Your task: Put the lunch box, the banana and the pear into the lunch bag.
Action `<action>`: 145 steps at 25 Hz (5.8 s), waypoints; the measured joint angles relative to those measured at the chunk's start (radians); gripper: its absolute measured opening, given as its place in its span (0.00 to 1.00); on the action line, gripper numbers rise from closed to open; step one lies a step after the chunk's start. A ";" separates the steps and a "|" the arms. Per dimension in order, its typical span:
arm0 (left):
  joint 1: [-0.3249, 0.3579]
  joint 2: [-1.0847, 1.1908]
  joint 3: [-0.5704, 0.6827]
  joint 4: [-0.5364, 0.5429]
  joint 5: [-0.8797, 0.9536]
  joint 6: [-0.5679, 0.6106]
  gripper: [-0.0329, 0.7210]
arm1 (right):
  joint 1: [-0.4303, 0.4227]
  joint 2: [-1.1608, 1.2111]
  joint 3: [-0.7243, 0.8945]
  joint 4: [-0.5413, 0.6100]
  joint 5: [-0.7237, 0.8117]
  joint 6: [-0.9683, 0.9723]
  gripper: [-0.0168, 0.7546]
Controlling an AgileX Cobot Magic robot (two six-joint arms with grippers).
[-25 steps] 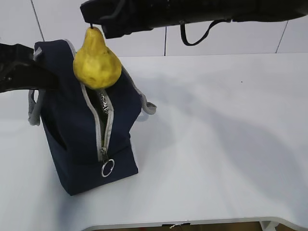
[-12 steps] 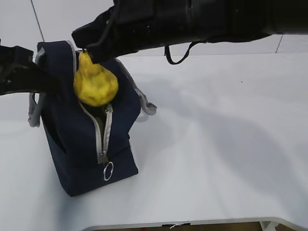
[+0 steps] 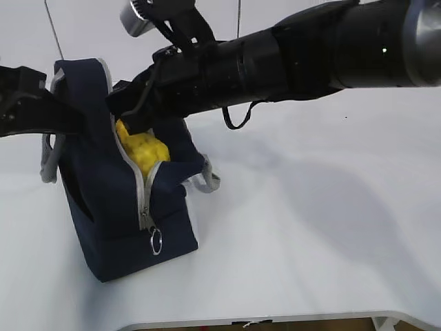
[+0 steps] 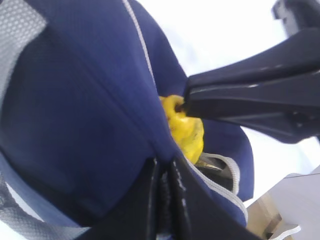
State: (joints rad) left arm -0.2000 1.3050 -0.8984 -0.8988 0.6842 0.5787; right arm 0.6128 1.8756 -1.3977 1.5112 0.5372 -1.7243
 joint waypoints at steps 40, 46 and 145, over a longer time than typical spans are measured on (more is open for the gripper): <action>0.002 0.000 0.000 0.031 0.010 0.000 0.04 | 0.000 0.047 -0.078 -0.130 0.125 0.143 0.39; 0.002 0.000 0.000 0.031 0.010 0.000 0.04 | 0.000 -0.008 -0.078 -0.270 0.096 0.180 0.39; 0.002 0.033 0.000 -0.092 -0.072 0.000 0.04 | -0.281 0.207 -0.351 -0.401 0.620 0.935 0.28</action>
State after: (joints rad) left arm -0.1978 1.3377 -0.8984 -0.9908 0.6123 0.5787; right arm 0.3320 2.0823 -1.7484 1.1100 1.1569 -0.7894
